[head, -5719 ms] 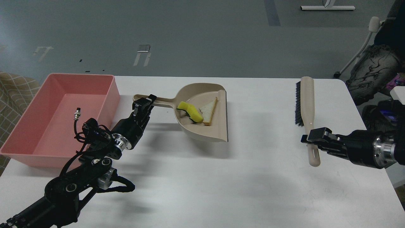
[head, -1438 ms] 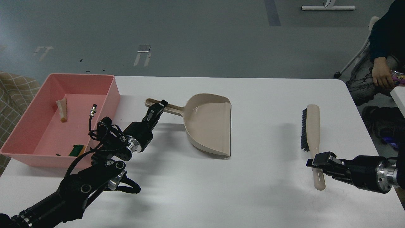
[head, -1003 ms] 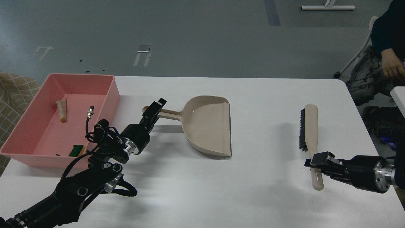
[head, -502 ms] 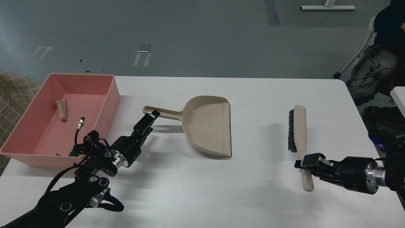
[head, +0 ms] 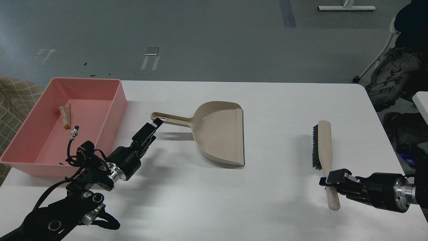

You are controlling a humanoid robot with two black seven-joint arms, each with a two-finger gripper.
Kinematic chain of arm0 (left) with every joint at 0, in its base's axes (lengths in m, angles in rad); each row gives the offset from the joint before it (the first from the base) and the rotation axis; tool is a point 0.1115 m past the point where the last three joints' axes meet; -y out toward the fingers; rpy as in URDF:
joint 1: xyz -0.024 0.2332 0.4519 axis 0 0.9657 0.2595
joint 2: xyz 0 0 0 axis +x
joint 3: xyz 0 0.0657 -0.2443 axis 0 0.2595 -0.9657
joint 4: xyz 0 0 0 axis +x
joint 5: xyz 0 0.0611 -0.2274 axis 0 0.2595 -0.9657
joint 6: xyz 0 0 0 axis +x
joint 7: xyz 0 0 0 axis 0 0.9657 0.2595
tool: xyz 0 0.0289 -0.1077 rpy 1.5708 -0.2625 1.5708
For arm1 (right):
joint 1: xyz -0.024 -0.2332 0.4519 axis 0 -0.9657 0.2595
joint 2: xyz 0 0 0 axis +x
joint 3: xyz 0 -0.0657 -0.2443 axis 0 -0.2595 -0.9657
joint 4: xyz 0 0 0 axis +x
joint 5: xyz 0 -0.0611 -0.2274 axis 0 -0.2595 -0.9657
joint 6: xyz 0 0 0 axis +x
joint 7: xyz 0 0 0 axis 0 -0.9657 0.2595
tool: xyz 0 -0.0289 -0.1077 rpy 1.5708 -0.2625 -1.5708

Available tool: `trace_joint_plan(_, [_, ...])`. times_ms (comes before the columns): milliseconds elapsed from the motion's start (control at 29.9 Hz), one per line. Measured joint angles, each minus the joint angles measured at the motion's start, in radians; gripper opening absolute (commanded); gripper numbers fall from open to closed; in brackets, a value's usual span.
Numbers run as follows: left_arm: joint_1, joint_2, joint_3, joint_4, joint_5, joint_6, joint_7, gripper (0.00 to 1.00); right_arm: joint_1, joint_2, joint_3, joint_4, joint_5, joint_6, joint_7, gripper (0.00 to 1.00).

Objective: Sweep and dump garbage into bin
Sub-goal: 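Release the brush from the right gripper and the dustpan from the left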

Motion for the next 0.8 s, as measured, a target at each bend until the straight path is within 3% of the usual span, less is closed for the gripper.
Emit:
trace_joint_plan(368, [0.002,0.004,-0.006,-0.002,-0.005,0.0,-0.006,0.97,-0.002,-0.001,0.002,-0.01,0.0,-0.023,-0.012,0.43])
trace_joint_plan(803, [0.023,0.023,-0.01,-0.015,-0.005,0.0,-0.027,0.97,-0.005,-0.03,0.002,0.003,0.004,-0.035,-0.016,0.65])
